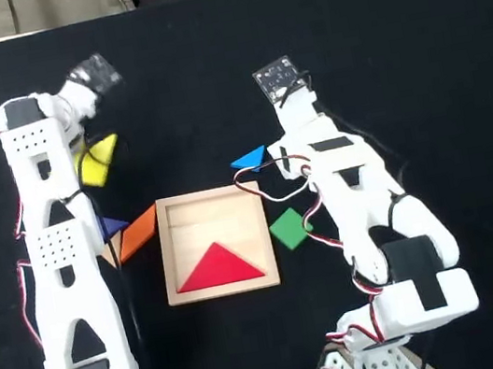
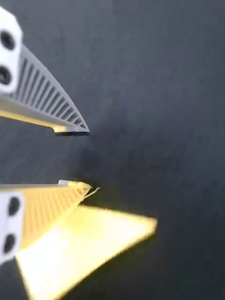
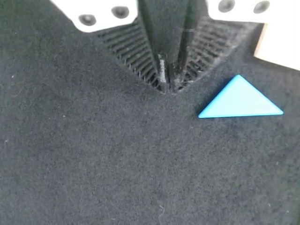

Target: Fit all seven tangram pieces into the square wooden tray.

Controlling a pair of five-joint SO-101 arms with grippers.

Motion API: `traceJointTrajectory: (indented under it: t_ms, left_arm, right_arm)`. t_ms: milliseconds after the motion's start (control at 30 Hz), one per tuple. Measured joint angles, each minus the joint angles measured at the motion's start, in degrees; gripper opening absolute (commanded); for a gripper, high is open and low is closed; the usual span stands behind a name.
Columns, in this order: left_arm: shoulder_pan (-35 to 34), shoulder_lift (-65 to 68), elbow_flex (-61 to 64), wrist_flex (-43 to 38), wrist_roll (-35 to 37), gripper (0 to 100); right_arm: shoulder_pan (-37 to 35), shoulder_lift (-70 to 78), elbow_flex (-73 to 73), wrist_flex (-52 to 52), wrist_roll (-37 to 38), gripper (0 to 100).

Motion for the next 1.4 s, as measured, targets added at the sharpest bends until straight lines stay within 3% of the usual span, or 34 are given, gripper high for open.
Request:
traceJointTrajectory:
  t_ms: [67, 167, 300, 433, 567, 700, 800, 933, 1000, 1100, 1400]
  left_arm:
    - [0.0, -1.1, -0.1, 5.9, -4.0, 18]
    - [0.0, -2.3, 0.6, 8.5, -5.4, 19]
    - [-0.4, -4.8, 4.1, 9.3, -5.1, 19]
    - [-0.4, -12.3, 9.5, 9.7, -0.3, 19]
    - [-0.2, -25.3, 21.9, 9.7, 0.6, 19]
    - [2.0, -41.2, 43.0, 9.5, -1.3, 19]
    - [4.0, -49.6, 60.4, 2.9, -1.1, 18]
    - [4.5, -50.8, 77.8, -14.2, 8.0, 19]
    - [4.4, -50.9, 82.2, -18.8, 12.5, 23]
    - [4.4, -51.5, 83.8, -19.3, 14.0, 31]
    - [4.7, -51.6, 84.1, -19.3, 12.0, 34]
  right_arm:
    - [0.0, 0.0, 0.0, 0.0, 0.0, 1.1]
    - [0.0, 0.0, 0.0, 0.0, 0.0, 1.1]
    - [0.0, 0.0, 0.0, 0.0, 0.0, 1.1]
    - [0.0, 0.0, 0.0, 0.0, 0.0, 1.1]
    - [0.0, 0.0, 0.0, 0.0, 0.0, 1.1]
    - [0.0, 0.0, 0.0, 0.0, 0.0, 1.1]
    - [0.0, 0.0, 0.0, 0.0, 0.0, 1.1]
    - [0.0, 0.0, 0.0, 0.0, 0.0, 1.1]
    - [0.0, 0.0, 0.0, 0.0, 0.0, 1.1]
    - [0.0, 0.0, 0.0, 0.0, 0.0, 1.1]
    - [0.0, 0.0, 0.0, 0.0, 0.0, 1.1]
